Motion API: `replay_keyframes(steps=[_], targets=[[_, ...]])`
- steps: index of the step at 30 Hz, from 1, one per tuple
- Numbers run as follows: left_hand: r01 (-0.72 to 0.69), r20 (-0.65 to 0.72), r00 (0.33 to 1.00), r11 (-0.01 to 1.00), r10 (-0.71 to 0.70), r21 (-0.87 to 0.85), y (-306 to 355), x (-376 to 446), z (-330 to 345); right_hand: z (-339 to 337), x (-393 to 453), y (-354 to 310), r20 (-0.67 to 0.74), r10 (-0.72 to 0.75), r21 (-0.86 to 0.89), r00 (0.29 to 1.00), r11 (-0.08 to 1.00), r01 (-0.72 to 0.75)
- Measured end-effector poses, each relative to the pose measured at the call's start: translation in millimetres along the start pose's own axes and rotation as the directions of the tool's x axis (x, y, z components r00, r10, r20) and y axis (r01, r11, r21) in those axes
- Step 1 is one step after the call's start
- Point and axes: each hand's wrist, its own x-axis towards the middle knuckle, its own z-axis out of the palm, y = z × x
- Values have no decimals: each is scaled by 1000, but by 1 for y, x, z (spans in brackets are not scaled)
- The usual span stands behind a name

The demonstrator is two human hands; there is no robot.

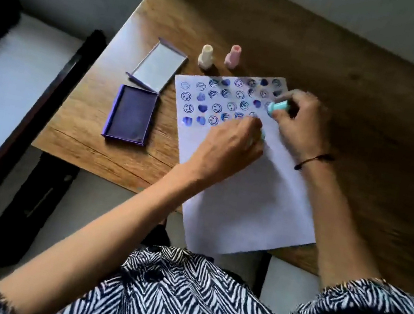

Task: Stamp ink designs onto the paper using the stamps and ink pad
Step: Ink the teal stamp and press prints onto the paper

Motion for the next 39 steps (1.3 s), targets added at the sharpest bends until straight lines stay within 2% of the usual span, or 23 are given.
replay_keyframes(steps=[3, 11, 20, 39], targets=[[-61, 6, 998, 998, 60, 34, -7, -2, 6, 5, 0, -1, 54, -89, -124, 995, 988, 95], [-105, 98, 990, 994, 104, 1, -12, -2, 5, 12, 4, -2, 81, -111, -260, 990, 957, 129], [-73, 84, 994, 997, 73, -4, -11, 1, 6, 15, 1, -7, 123, -155, -393, 980, 899, 192], [-54, 97, 994, 998, 53, 18, -7, -1, 4, 15, 0, -9, 143, -161, -389, 977, 898, 205]])
